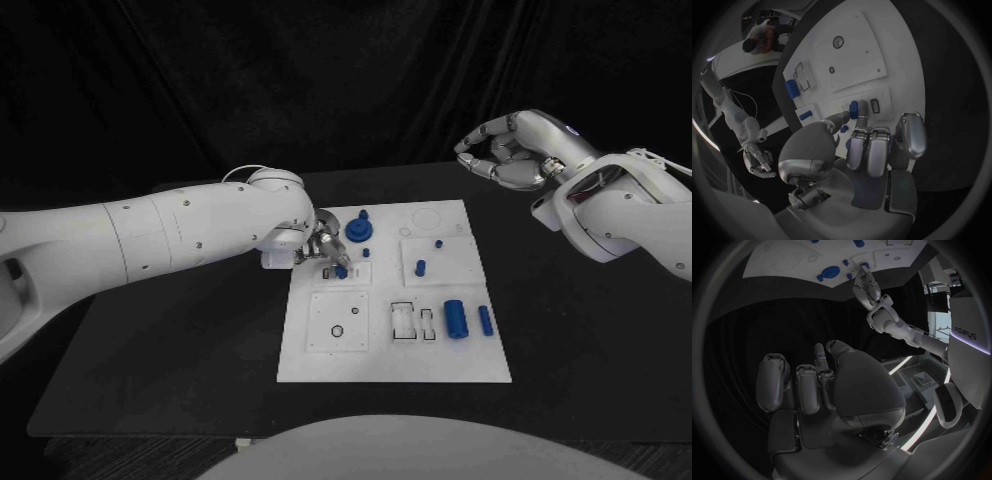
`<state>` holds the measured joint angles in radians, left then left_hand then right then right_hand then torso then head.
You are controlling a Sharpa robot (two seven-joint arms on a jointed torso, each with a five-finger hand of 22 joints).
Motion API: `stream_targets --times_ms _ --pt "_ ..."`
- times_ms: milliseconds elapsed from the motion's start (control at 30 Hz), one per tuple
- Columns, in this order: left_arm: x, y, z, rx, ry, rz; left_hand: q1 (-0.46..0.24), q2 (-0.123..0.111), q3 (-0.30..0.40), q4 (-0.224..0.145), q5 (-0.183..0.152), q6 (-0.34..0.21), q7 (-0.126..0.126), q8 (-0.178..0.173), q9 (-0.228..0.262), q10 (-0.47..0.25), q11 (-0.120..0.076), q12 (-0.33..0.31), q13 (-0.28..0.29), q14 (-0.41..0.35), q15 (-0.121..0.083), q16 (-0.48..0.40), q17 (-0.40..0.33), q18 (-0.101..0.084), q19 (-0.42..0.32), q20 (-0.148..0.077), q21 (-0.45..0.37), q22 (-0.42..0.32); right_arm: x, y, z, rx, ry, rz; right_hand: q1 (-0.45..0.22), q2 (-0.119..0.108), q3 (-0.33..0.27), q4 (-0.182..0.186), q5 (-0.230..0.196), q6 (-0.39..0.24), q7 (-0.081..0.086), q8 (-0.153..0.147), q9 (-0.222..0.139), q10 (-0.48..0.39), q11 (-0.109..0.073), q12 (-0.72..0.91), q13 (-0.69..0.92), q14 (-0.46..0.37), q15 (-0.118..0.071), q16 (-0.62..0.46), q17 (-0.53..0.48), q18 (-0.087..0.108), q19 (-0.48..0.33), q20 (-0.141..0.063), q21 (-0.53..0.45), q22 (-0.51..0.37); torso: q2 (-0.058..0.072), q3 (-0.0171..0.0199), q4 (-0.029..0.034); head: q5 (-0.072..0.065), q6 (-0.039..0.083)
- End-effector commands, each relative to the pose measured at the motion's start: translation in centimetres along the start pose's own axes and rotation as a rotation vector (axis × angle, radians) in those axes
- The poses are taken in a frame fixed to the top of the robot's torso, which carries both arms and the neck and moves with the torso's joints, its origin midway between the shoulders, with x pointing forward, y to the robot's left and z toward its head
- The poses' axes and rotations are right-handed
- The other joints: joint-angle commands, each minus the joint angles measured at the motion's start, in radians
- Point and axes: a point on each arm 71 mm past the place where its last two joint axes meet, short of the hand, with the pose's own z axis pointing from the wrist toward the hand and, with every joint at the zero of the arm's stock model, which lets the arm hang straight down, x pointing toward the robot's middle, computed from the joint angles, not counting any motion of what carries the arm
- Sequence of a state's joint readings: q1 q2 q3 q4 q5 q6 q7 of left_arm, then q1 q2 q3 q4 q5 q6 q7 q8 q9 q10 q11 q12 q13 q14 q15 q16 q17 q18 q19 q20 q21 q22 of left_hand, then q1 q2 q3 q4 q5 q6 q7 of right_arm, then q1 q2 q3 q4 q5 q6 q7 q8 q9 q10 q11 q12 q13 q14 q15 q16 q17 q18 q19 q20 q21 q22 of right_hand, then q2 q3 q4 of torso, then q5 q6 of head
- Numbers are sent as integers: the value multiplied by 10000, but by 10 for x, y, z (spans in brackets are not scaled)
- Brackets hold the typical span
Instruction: Assemble the parts on the task board
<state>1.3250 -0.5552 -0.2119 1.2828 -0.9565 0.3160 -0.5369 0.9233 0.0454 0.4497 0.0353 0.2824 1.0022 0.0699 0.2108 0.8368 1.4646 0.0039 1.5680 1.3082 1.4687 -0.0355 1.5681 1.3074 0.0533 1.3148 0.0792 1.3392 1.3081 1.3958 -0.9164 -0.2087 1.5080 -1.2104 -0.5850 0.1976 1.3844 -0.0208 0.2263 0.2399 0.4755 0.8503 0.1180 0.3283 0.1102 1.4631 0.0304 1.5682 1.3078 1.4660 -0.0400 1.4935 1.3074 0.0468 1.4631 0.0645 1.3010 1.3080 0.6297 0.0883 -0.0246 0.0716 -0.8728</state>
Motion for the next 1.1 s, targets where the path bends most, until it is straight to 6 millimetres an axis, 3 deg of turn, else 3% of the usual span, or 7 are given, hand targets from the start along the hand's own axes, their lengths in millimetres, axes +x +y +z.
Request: stream_targets --times_ms 33,167,300,533,667,967,1100 --pt "4 -1 1 101 310 143 -130 -5 -80 128 -298 -63 48 -126 -25 990 66 -35 2571 1021 44 27 2634 203 -153 14 -120 1192 1 -2 0 256 85 15 116 -21 70 5 83 42 26 -62 -14 1077 67 26 2630 745 52 -59 1179 157 -3 75 -87 1799 1 3 -3 -3 2" --pt "4 0 1 88 303 126 -301 -28 -331 351 -557 -90 99 -253 -64 947 111 -73 2539 1021 84 27 2634 215 -207 43 -202 1179 1 -2 -1 286 102 15 116 -21 70 5 83 42 26 -62 -14 1077 67 26 2630 745 52 -59 1179 157 -3 75 -87 1799 3 4 -6 -13 2" --pt "3 1 1 111 234 71 -180 -19 -347 287 -476 -58 75 -275 -55 960 102 -62 2548 1021 84 27 2634 211 -179 50 -194 1201 1 -3 -1 321 117 14 116 -21 70 5 83 42 26 -62 -14 1077 67 26 2630 745 52 -59 1179 157 -3 75 -87 1799 2 2 -6 -14 2" --pt "3 2 0 177 99 -25 268 -35 -328 -69 150 101 0 -270 55 1062 35 28 2626 1021 33 27 2634 196 -54 26 -151 1290 1 -4 -1 376 132 4 122 -25 75 -1 90 38 28 -66 -16 1077 69 26 2630 745 52 -58 1182 157 -3 75 -86 1799 3 1 -3 4 2" --pt "3 2 -1 277 -40 -119 595 -65 -185 -450 699 207 -72 -173 225 1062 -30 28 2626 1021 -24 27 2634 187 27 -24 -125 1349 1 -5 -2 407 143 1 127 -27 80 -6 97 34 30 -71 -18 1077 70 26 2630 744 53 -62 1176 159 -6 75 -96 1796 1 1 -4 21 2" --pt "1 1 -4 766 -498 -389 894 -91 309 -1071 1313 224 -154 176 747 1062 -128 28 2626 1021 -120 27 2634 158 178 -126 -74 1465 1 -7 -2 496 164 -9 134 -27 87 -12 103 32 31 -74 -20 1077 71 26 2630 741 54 -68 1165 161 -11 76 -106 1793 0 1 -4 26 2" --pt "0 1 -5 993 -729 -515 988 -60 428 -1185 1358 140 -136 201 830 1062 -123 28 2626 1021 -123 27 2634 175 114 -130 -154 1447 1 -7 -2 542 198 -3 153 -14 108 -27 115 35 32 -76 -21 1077 72 26 2630 739 55 -75 1155 164 -17 76 -122 1789 -4 1 -4 18 2"
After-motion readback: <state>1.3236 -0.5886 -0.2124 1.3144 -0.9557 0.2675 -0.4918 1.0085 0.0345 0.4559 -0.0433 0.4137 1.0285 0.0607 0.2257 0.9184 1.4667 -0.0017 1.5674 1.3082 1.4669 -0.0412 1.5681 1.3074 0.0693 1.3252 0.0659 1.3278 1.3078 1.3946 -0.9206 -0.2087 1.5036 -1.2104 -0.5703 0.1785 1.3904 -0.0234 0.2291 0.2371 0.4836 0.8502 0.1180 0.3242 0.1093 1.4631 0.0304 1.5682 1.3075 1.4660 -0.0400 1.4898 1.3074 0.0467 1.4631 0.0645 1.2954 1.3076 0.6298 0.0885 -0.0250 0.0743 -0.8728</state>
